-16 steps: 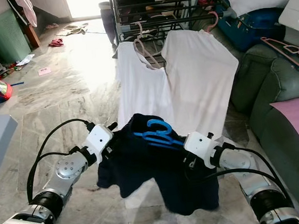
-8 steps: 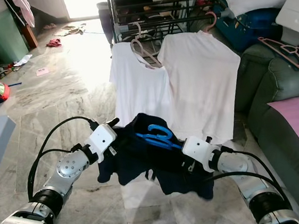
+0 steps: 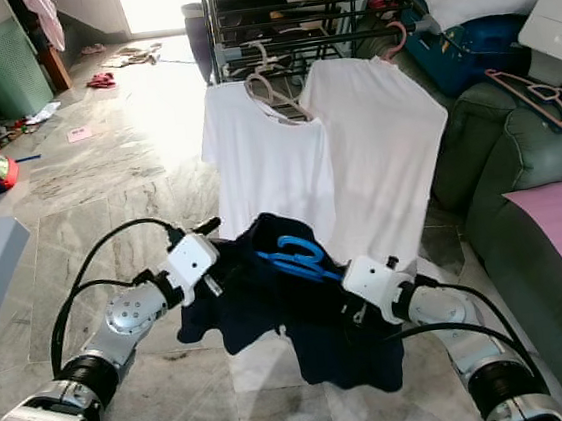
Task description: Hang hanger
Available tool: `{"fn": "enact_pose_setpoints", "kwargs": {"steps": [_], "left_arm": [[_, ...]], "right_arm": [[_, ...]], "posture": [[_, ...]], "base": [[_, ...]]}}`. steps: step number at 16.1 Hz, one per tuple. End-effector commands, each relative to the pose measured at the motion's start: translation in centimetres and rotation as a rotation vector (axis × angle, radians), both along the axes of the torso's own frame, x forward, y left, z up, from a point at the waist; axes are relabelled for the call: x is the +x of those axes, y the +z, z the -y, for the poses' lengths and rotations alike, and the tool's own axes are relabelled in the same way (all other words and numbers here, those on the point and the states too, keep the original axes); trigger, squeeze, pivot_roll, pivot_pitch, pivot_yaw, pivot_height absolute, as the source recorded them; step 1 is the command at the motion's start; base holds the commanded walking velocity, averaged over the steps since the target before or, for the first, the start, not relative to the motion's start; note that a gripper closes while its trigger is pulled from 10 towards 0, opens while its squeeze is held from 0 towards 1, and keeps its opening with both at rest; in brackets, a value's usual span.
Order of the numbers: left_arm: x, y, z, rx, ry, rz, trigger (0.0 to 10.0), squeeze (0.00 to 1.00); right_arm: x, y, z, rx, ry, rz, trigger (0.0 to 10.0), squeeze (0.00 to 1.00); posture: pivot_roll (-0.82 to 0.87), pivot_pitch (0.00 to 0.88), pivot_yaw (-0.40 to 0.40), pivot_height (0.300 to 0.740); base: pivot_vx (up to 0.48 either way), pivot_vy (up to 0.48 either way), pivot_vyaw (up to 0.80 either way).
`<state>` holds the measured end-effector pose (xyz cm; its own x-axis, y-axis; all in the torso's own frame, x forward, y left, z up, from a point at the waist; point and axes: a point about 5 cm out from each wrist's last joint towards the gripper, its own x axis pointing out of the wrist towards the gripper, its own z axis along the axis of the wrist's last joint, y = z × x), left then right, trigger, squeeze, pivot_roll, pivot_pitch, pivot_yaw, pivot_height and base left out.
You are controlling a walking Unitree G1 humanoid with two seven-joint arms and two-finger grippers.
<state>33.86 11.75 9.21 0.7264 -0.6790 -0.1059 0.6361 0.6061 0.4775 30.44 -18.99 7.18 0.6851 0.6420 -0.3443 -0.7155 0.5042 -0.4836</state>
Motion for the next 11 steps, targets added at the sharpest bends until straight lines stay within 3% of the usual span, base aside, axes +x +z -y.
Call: {"fn": "enact_pose_setpoints", "kwargs": {"steps": [1,11], "left_arm": [[0.26,0.76,0.81,-0.011,-0.026,0.030,10.0,1.00],[0.26,0.76,0.81,-0.011,-0.026,0.030,10.0,1.00]], "right_arm": [[0.25,0.43,-0.10,-0.001,0.008,0.016,0.0,0.00],[0.25,0.43,-0.10,-0.001,0.008,0.016,0.0,0.00]], "posture": [[-0.06,0.182,0.084,0.740],[-0.06,0.182,0.084,0.740]], "base": [[0.000,0.000,0.00],[0.000,0.000,0.00]]}}
